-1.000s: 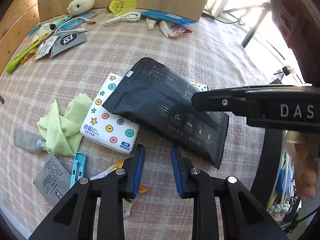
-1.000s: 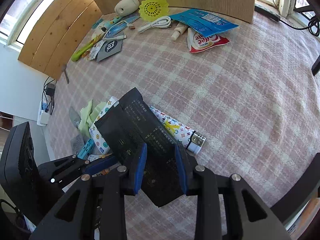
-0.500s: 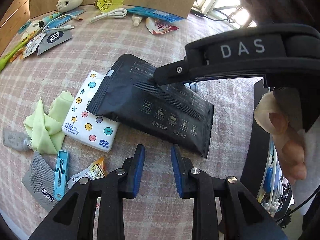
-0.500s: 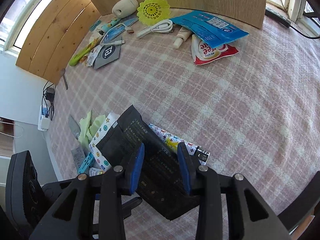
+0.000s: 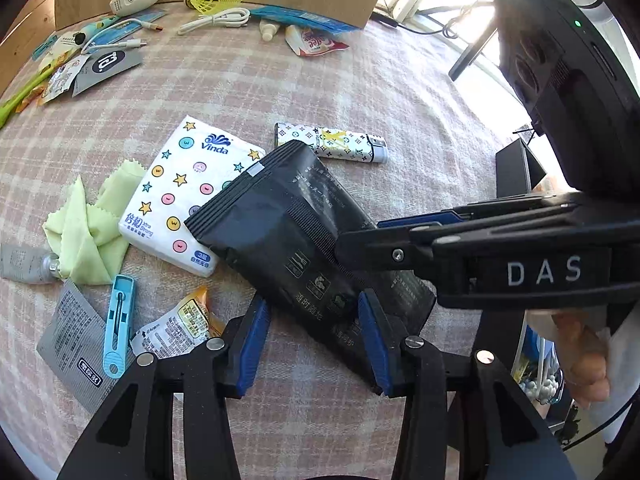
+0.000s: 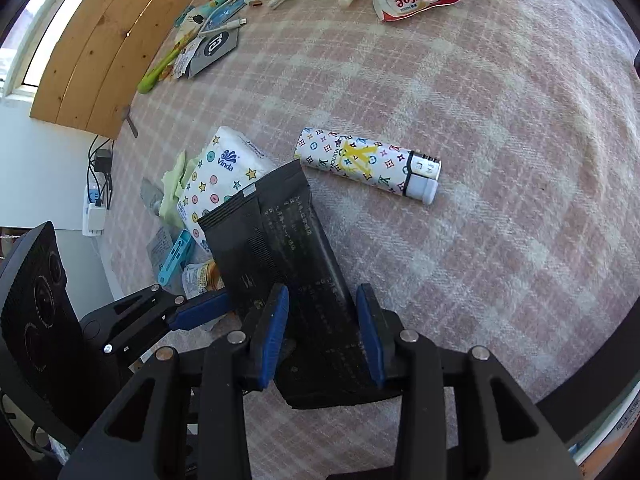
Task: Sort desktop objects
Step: 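Grasp the black pouch edge with the right gripper and lift it, then carry the black pouch into the tray and release it with the right gripper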
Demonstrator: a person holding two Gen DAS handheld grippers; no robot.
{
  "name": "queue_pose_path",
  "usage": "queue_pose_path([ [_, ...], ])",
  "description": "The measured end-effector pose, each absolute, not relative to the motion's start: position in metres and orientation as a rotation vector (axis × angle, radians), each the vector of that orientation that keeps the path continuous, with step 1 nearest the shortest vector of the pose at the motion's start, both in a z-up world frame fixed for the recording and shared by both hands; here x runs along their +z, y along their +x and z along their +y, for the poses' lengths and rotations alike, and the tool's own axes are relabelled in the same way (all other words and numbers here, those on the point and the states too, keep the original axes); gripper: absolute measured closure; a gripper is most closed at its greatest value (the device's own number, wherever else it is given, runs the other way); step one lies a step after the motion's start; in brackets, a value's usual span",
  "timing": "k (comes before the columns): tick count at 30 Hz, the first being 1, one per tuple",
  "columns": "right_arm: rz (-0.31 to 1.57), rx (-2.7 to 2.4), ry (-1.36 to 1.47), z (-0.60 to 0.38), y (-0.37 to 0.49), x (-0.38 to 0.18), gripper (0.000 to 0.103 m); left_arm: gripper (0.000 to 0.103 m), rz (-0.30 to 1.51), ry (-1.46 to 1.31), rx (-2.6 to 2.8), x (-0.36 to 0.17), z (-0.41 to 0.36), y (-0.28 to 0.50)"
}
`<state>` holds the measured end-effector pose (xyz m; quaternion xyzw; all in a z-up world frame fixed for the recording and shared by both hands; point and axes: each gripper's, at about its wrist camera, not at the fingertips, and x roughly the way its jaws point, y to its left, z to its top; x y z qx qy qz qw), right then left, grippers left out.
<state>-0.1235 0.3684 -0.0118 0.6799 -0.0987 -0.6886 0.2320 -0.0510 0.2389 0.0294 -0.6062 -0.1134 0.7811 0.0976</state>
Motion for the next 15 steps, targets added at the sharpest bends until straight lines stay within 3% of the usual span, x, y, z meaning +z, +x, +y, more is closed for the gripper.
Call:
queue_pose_path([
  [7, -0.279, -1.947, 1.862, 0.367, -0.1, -0.011, 0.067, 0.059, -0.328, -1.779, 2.295, 0.025, 0.243, -0.052],
  [15, -0.321, -2.023, 1.841, 0.374, -0.075, 0.001, 0.068, 0.059, -0.198, -1.757, 2.307, 0.027, 0.27, -0.047],
])
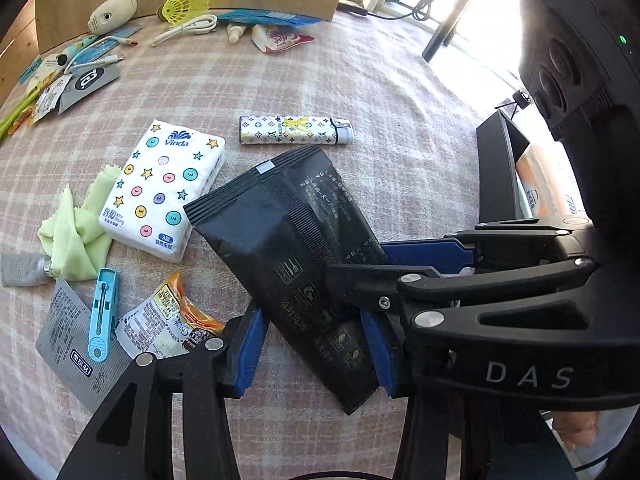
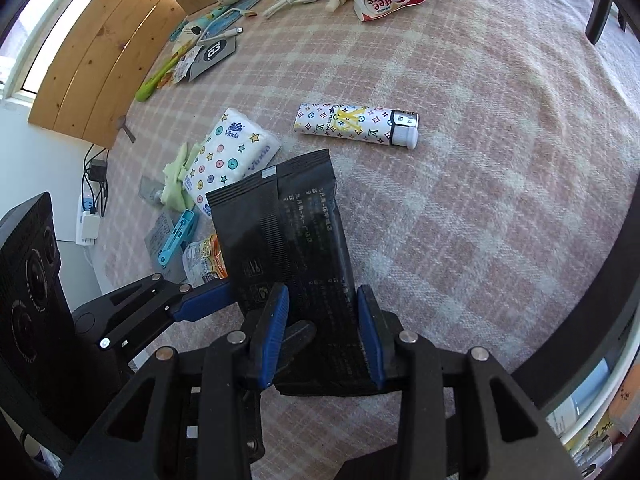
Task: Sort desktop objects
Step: 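Carry the black pouch into the tray and release it with the right gripper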
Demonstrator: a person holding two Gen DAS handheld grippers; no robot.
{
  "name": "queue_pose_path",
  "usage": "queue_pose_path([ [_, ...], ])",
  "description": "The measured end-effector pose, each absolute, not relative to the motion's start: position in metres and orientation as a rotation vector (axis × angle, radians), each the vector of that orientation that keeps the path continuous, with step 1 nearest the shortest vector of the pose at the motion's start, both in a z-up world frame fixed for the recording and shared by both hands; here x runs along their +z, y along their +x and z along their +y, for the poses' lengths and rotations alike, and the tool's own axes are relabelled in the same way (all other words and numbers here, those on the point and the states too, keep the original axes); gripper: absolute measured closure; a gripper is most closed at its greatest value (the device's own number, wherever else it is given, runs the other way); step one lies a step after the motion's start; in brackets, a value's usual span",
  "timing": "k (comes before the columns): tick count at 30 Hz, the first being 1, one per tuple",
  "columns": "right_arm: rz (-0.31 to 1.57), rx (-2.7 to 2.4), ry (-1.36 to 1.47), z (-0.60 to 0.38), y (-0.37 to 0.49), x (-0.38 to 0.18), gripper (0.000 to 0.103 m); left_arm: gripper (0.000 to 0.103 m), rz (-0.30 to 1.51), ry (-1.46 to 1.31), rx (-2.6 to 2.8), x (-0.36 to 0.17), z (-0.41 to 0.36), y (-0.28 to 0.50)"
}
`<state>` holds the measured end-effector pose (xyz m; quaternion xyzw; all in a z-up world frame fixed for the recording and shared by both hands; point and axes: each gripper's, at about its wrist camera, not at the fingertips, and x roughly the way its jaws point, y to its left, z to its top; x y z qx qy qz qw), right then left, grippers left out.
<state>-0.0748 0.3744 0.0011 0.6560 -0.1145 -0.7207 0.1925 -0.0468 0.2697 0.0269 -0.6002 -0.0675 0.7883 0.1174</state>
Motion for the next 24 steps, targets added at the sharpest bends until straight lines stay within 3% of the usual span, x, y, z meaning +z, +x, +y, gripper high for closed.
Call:
queue_pose_path([
  [11, -0.417, -2.173, 1.747, 0.394, -0.038, 0.058, 0.068, 0.059, -0.041, -1.609, 2.334, 0.091, 0.287, -0.016],
  [24, -0.5, -2.412, 1.714, 0.475, 0.026, 0.106, 0.068, 0.059, 0.102, -1.444, 2.228, 0.127, 0.361, -0.004],
])
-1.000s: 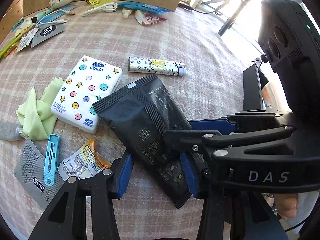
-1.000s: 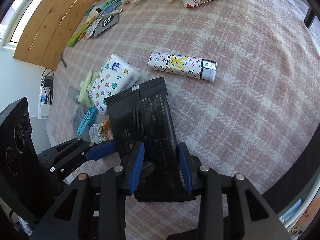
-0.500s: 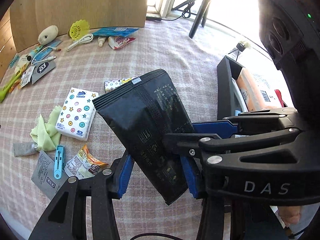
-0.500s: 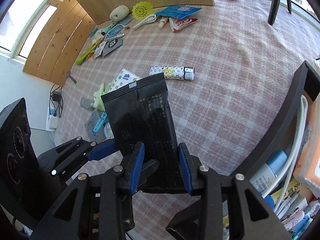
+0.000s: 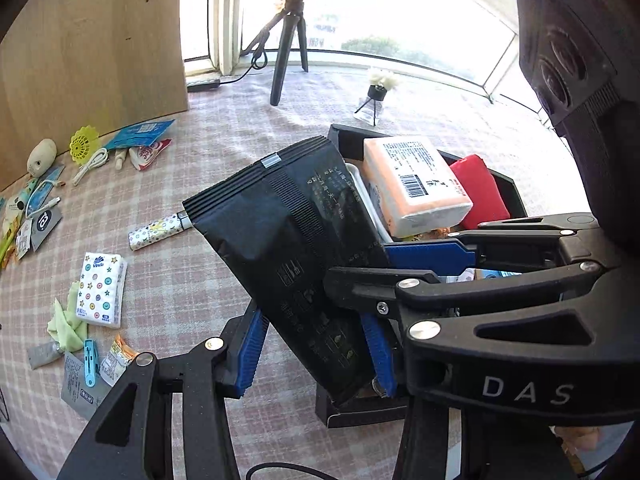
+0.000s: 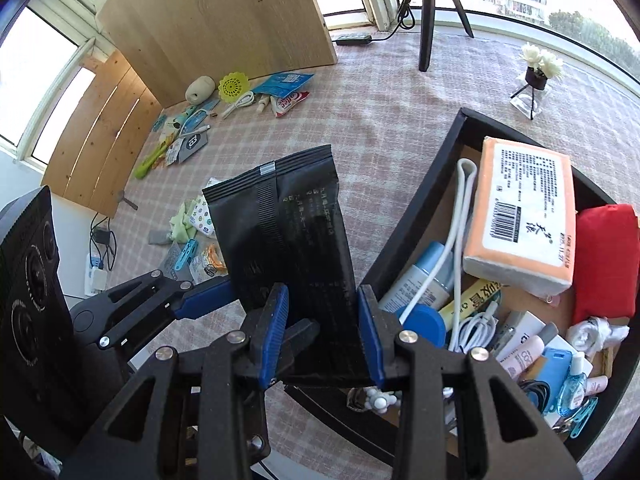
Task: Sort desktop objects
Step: 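Carry the black pouch into the tray and release it with the right gripper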
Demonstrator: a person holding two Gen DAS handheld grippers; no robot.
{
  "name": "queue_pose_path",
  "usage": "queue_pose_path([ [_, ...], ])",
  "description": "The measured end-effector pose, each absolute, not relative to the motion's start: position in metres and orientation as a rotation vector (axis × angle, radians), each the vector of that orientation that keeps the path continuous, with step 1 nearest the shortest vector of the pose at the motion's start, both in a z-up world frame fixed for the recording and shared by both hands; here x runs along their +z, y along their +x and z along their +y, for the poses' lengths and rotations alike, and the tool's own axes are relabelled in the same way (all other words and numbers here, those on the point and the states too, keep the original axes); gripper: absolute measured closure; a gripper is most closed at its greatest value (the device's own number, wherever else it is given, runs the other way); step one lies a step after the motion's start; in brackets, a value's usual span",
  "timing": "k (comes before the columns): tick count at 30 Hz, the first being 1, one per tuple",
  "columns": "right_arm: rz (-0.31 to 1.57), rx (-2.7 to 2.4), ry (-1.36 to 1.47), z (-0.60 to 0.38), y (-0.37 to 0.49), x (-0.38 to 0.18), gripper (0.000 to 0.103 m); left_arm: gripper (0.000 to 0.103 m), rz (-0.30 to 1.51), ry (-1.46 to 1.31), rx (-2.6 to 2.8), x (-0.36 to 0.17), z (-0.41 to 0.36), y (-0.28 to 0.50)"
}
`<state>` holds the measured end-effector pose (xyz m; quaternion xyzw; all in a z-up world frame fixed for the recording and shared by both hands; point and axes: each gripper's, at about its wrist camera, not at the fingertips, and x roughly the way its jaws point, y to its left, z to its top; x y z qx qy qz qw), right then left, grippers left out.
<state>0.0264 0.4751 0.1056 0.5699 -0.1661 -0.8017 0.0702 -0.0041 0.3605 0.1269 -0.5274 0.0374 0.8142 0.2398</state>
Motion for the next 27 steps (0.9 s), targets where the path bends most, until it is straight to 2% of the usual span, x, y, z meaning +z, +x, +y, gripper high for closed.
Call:
queue_pose_path([
  [17, -0.753, -2.622, 1.758, 0.575, 0.11, 0.12, 0.068, 0.059, 0.262, -1.313, 1.994, 0.136, 0.479, 0.024],
  [27, -0.766, -2.701, 1.736, 0.592, 0.117, 0.128, 0.066, 0.056, 0.267, -1.331, 2.064, 0.14, 0.467, 0.017],
])
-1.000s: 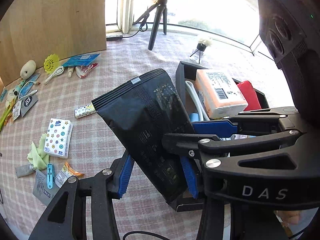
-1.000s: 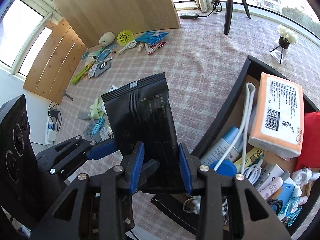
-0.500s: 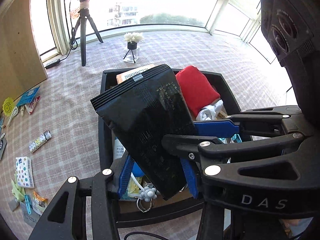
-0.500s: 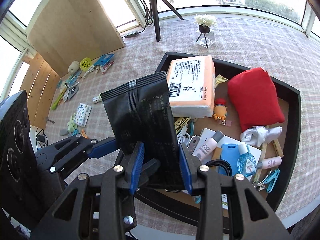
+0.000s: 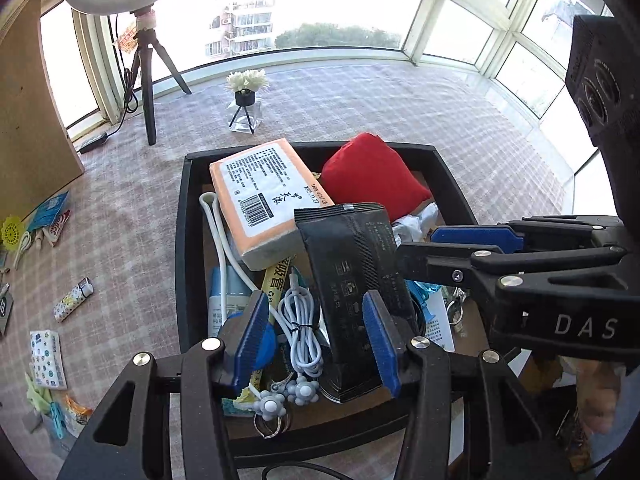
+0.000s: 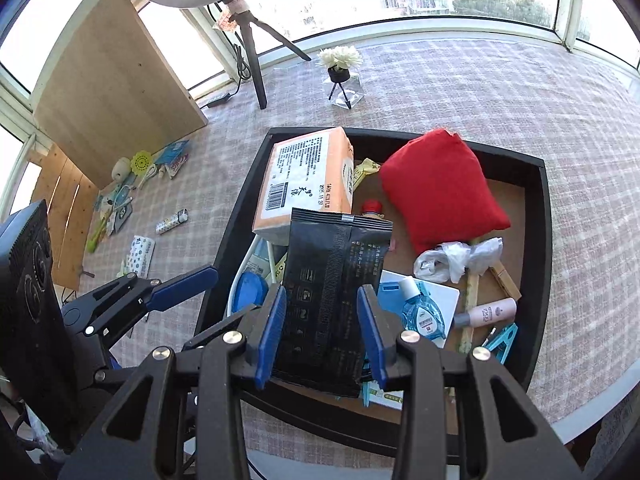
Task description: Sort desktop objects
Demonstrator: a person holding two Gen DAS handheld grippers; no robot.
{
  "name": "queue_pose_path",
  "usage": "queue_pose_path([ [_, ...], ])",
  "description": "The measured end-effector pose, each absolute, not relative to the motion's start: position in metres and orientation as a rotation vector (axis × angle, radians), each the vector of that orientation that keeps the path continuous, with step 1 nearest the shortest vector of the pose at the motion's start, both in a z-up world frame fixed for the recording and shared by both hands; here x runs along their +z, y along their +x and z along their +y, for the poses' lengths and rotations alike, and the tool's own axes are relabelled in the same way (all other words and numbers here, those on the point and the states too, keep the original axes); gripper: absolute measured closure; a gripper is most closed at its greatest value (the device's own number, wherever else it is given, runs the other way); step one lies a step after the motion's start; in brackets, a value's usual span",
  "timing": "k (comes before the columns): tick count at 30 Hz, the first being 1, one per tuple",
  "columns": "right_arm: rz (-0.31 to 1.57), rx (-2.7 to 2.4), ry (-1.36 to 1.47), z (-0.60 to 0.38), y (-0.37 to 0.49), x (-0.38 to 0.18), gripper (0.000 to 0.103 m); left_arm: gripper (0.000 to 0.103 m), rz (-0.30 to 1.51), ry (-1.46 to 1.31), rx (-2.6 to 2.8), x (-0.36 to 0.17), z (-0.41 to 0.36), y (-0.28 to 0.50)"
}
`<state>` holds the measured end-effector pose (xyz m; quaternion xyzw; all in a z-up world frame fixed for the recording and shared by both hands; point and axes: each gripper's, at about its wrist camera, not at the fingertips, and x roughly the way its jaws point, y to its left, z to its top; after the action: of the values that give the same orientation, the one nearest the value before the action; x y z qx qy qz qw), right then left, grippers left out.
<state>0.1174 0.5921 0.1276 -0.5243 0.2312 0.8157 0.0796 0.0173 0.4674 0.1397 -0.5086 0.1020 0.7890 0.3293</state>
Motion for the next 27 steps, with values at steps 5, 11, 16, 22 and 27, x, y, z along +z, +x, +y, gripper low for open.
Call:
queue_pose_path([
  [5, 0.638, 2.504, -1.622, 0.568, 0.096, 0.129, 0.066, 0.056, 0.231, -1.366, 2.132, 0.139, 0.434, 0.007],
  [11, 0.558, 2.585, -1.704, 0.532, 0.06, 0.13, 0.065, 0.056, 0.189, -1.43, 2.227, 0.134, 0.38, -0.01],
  [16, 0.396, 2.672, -1.76, 0.494, 0.027, 0.131, 0.06, 0.056, 0.15, -1.507, 2.299, 0.123, 0.332, -0.026],
  [22, 0.157, 2.748, -1.877, 0.445, -0.025, 0.118, 0.058, 0.046, 0.117, -1.616, 2.37, 0.104, 0.27, -0.048],
  [27, -0.076, 2.751, -1.989, 0.409, -0.068, 0.094, 0.058, 0.045, 0.061, -1.72, 2.406, 0.085, 0.222, -0.066],
])
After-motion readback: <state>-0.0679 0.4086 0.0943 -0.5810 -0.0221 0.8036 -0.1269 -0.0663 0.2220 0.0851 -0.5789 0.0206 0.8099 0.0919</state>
